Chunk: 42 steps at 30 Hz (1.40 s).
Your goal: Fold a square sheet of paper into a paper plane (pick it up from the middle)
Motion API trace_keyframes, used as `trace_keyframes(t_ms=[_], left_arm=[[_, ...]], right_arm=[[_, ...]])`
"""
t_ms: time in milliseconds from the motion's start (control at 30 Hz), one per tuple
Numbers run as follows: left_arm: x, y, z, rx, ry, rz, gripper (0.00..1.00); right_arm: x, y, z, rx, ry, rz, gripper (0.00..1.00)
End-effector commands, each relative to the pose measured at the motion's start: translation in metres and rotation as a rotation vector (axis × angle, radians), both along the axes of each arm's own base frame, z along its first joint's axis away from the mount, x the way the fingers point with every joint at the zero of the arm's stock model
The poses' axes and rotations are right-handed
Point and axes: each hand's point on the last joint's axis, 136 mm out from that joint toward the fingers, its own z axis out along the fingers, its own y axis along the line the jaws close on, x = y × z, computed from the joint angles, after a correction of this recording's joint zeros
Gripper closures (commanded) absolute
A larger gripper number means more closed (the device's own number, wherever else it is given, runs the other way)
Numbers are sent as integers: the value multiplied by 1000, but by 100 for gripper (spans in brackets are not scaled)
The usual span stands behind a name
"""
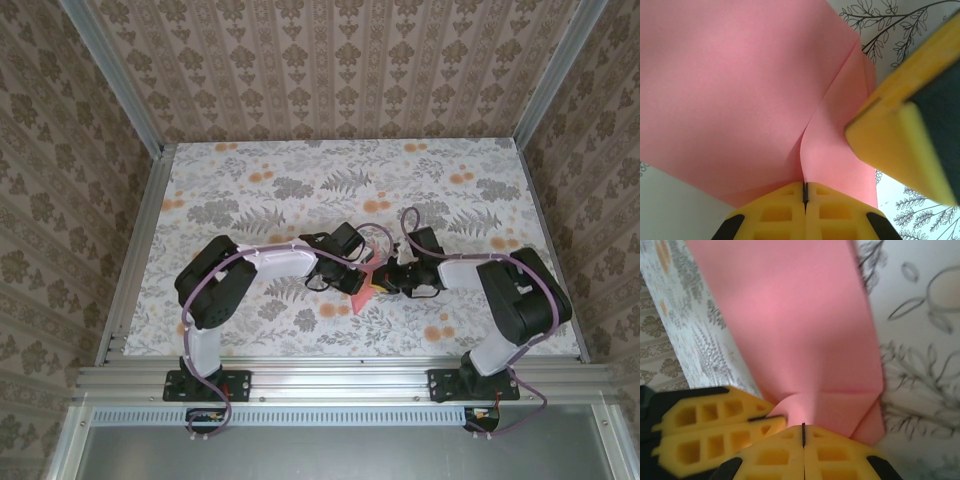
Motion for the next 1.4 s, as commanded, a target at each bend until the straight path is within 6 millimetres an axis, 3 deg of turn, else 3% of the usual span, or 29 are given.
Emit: trace_keyframes(t_ms=[0,167,367,667,933,1067,1233,1367], left_arm=[[-6,12,-20,80,30,6,95],[-6,11,-21,72,35,8,95],[-6,12,-22,74,37,12,95],[-5,16,-23,73,45,23,95],[-2,15,-24,52,63,31,95],[-2,17,-26,52,73,35,95],[-2,17,-28,55,77,36,95],[-4,19,-30,60,82,40,95]], right_arm=[[-13,2,6,6,23,-8,92],[-17,11,-4,20,42,-22,93],[-25,4,-35,-35,91,-49,93],[-28,6,-4,23,27,-66,92],[-32,22,0,66,12,-63,92],[-34,28,-8,60,22,-72,92],[-41,12,-35,-42,59,-103,93],[-42,16,-31,-6,54,-101,93]])
